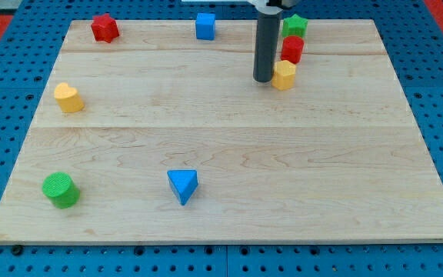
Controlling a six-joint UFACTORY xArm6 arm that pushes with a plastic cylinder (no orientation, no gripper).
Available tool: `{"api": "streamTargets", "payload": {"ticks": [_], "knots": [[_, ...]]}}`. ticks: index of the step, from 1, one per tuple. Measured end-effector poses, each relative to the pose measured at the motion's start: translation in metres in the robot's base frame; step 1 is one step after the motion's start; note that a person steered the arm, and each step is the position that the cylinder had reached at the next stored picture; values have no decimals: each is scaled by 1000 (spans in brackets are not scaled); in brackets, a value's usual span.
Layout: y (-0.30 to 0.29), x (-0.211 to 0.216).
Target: Point your arm to the left of the blue cube
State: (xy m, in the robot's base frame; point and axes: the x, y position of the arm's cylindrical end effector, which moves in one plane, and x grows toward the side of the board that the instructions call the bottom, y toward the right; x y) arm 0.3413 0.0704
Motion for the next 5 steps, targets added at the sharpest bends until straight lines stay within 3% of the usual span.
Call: {"api": "streamTargets", "payload": {"ticks": [2, 4, 5], "knots": [[1, -11], [-80, -21], [-80, -21]]}}
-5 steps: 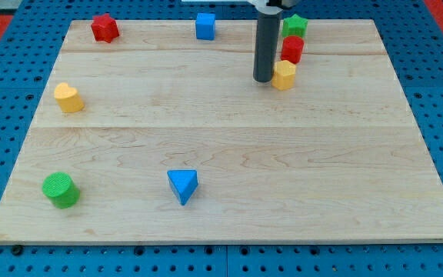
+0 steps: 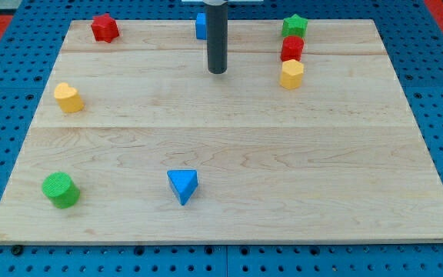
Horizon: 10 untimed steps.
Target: Point your arm to the left of the blue cube
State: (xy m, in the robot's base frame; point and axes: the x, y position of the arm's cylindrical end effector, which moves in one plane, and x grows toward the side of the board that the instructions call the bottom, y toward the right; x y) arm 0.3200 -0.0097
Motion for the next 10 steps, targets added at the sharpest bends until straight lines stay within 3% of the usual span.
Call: {"api": "streamTargets", "payload": {"ticks": [4, 6, 7, 9, 10], "knots": [[-4, -8], [-26, -54], [-75, -63], [-83, -129], [-83, -129]]}}
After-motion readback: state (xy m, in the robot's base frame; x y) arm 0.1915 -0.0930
